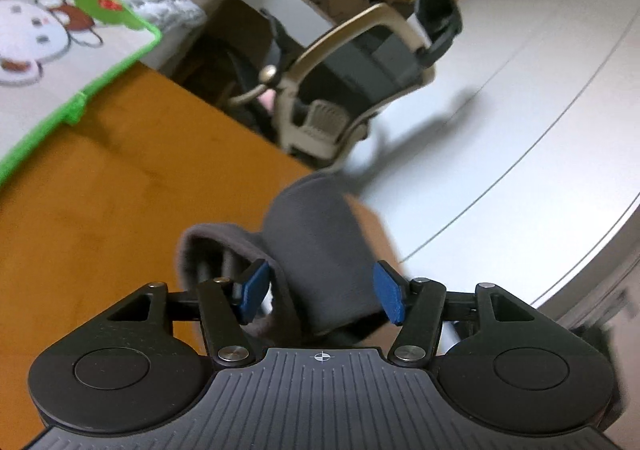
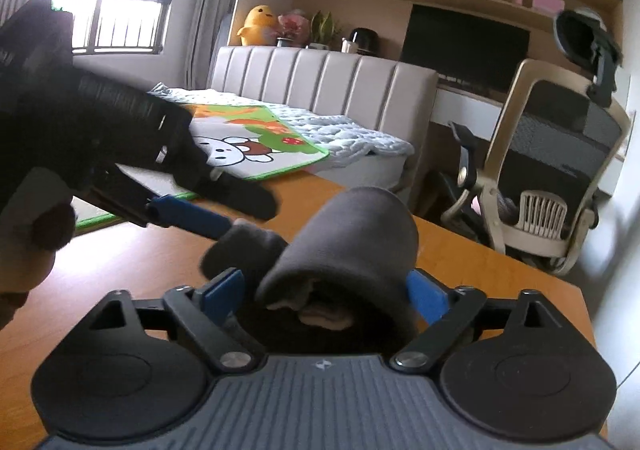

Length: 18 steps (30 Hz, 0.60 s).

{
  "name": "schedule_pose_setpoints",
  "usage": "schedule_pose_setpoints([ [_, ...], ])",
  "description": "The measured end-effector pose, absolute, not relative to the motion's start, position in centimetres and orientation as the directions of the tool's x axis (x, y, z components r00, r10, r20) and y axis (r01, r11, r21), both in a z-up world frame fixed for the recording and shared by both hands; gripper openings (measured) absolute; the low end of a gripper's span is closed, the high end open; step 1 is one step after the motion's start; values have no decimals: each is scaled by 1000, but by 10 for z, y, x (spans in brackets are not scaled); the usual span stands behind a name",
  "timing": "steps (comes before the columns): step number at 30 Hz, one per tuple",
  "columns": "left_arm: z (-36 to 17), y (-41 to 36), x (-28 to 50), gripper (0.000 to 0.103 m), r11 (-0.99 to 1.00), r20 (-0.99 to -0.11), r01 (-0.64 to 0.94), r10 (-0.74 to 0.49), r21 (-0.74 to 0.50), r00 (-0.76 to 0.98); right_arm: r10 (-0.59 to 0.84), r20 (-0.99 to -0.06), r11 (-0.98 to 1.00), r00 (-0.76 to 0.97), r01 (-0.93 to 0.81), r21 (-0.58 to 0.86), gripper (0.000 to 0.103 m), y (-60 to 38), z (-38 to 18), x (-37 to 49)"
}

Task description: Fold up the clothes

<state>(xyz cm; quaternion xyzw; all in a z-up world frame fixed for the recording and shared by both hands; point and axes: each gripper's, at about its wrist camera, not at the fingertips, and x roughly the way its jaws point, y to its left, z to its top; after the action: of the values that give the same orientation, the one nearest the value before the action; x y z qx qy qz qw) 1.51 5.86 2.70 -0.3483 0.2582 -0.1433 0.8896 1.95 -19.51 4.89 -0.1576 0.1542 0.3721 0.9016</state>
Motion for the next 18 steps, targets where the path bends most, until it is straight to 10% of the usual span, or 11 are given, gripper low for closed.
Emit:
schedule_pose_setpoints([
  [8, 19, 67, 14, 75, 713, -376, 25, -399, -701, 836, 570, -410, 815, 712, -553, 172, 98, -196, 43, 65],
  [11, 21, 80, 11, 78, 704, -365, 1, -369, -710, 854, 580, -459, 815, 673, -493, 306, 79, -205, 30, 82],
  [13, 22, 90, 8, 81, 697, -354, -13, -347, -717, 868, 568, -438, 820, 697, -526, 227, 49, -203, 35, 73],
  [18, 26, 107, 4, 83, 671, -333, -41, -313, -740, 889, 546, -361, 755, 756, -631, -181, 46, -167, 50, 24],
])
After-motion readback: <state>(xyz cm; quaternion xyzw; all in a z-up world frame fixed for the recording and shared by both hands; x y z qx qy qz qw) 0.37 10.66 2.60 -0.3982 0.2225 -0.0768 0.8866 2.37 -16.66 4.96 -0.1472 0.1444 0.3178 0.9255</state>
